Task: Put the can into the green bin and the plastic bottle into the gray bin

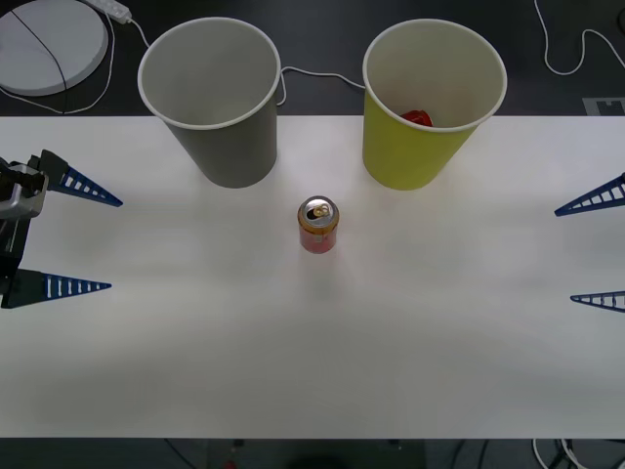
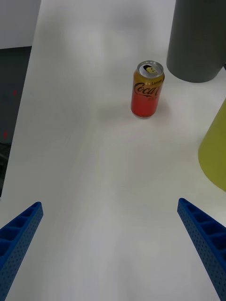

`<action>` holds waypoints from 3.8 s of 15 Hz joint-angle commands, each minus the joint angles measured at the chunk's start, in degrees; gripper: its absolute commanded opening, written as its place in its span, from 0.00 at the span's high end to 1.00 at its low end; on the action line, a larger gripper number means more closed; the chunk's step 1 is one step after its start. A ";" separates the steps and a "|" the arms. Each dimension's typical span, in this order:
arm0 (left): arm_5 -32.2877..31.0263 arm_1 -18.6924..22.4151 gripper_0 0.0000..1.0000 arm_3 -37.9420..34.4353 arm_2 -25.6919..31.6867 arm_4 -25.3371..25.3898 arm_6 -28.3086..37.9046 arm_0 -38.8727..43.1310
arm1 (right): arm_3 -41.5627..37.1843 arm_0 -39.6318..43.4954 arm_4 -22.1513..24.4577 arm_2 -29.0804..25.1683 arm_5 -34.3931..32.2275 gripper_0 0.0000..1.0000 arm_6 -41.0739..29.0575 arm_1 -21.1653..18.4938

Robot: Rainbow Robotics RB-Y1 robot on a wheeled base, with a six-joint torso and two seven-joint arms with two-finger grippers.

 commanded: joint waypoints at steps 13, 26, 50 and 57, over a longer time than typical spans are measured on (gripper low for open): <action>0.00 0.00 0.00 0.00 0.00 0.00 0.00 0.00 | 0.00 1.23 -4.39 10.46 12.22 0.00 0.53 0.00; 0.00 0.00 0.00 0.00 0.00 0.00 0.00 0.00 | -11.69 6.33 -15.91 37.44 56.34 0.00 2.64 -2.37; 0.00 0.00 0.00 0.00 0.00 0.00 0.00 0.00 | -8.70 -22.06 1.85 87.28 118.30 0.00 -30.59 8.44; 0.00 0.00 0.00 0.00 0.00 0.00 0.00 0.00 | 5.01 -27.86 15.21 94.92 128.67 0.00 -49.48 16.61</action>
